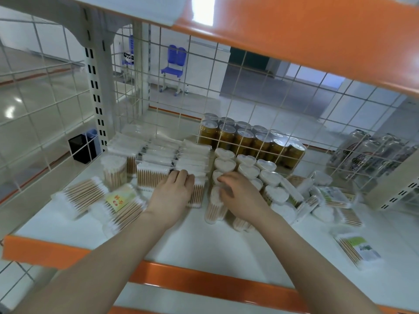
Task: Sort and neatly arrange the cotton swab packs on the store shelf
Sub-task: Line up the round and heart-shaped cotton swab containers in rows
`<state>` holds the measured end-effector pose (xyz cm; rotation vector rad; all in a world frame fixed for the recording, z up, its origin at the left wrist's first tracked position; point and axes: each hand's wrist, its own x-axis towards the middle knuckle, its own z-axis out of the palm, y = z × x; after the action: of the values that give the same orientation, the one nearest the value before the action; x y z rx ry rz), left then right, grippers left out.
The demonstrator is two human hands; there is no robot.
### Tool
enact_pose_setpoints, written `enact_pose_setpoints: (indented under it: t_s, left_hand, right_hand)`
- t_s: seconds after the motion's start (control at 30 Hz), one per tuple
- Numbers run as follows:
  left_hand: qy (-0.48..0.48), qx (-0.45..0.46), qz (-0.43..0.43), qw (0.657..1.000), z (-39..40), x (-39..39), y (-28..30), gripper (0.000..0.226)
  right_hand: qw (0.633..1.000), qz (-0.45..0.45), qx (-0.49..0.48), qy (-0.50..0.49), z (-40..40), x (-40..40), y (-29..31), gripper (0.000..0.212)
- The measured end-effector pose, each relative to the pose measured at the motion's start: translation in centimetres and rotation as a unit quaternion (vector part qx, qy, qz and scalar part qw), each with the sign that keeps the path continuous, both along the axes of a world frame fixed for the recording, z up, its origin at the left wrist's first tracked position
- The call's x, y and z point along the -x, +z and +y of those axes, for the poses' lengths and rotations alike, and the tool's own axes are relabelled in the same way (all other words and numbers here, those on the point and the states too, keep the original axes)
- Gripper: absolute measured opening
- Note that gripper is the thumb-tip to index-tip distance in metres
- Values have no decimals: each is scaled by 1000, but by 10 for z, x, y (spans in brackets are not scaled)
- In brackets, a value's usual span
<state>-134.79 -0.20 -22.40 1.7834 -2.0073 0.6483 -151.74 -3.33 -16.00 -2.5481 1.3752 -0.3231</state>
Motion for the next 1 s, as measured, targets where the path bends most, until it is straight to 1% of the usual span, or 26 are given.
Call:
enact_pose_setpoints:
  t_s: [0.1,0.2,0.27,0.37,0.47,0.57,0.73,0.83,0.97,1.0]
  left_hand:
    - [1,5,1,1000,1,-1,0,60]
    - [4,7,9,1000,5,-2,2,69]
    - [7,5,13,1000,9,-1,4,70]
    - [3,3,21,1000,18,0,8,66]
    - [-2,-11,17,1000,32,1,15,57]
    - [15,-23,9,1000,43,1,19,51]
    - [16,-46,-6,999,44,6,21,42]
    - [14,-58,5,998,40,10,20,40]
    - [43,-74,43,995,39,11,21,34]
    - [40,-84,45,995,38,11,22,36]
  right_hand:
    - [1000,-9,7,-2,0,0,0,30]
    - [999,-41,17,-3,3,1,1,36]
    - [998,-65,26,-2,6,2,1,39]
    - [995,-86,44,-3,10,4,2,37]
    - [994,-98,51,0,13,5,3,36]
    - [993,-109,50,-1,17,6,2,36]
    - [994,-104,42,0,24,9,-1,35]
    - [995,-88,43,2,26,12,-4,36]
    - [995,-88,44,-1,24,14,-6,36]
    - [995,-88,44,-1,23,14,-6,36]
